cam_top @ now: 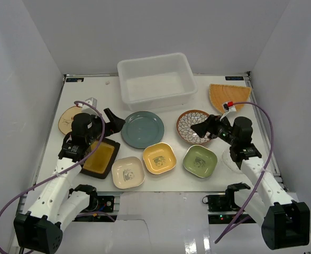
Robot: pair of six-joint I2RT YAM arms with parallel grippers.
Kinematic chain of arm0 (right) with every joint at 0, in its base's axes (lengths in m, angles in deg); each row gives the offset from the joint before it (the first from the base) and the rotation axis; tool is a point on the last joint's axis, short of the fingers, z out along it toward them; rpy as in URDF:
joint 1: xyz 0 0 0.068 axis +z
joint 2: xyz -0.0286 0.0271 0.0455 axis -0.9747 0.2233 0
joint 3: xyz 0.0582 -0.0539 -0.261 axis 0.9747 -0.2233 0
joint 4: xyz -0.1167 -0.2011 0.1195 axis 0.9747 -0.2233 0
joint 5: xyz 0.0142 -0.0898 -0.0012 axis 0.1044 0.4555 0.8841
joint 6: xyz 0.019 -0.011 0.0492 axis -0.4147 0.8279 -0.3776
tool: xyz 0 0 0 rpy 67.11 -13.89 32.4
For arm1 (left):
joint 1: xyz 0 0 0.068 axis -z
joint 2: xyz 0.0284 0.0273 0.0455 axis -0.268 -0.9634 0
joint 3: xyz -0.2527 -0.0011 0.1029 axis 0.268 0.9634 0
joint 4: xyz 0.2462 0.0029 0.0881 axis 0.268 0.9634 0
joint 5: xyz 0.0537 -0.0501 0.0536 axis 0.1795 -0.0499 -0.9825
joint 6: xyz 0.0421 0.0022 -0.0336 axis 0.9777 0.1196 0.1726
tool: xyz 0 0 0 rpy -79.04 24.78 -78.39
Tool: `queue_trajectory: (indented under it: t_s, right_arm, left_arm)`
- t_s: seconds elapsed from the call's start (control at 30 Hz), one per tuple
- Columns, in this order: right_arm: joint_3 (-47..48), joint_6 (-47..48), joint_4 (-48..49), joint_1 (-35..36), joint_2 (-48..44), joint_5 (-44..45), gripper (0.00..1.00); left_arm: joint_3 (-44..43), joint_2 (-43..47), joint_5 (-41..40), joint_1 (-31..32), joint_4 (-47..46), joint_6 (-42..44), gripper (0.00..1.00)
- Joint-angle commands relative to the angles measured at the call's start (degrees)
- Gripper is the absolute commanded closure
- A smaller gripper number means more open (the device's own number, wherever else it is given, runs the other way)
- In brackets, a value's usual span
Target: Place the plates into the plastic bin on the countertop
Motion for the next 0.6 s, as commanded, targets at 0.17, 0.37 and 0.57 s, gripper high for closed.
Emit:
queue_trajectory:
  t_s: [0.17, 0.37, 0.57]
  right_arm:
    - [-1.7, -0.32, 3.37, 5.15, 0.98, 0.14, 0.21]
    - [-2.67, -1.82, 5.92, 10.6, 2.83, 1.2, 0.23]
    - [-4.25, -1.65, 6.62, 13.77, 2.48, 1.9, 0.23]
  left_arm:
    - [-1.99, -1.91, -13.22, -0.14, 2.71, -1.93, 0.02]
    - [-2.51, -8.06, -14.77, -9.52, 3.33, -6.85, 0.11]
    - [-2.77, -8.86, -12.88, -25.26, 1.83, -11.78, 0.2]
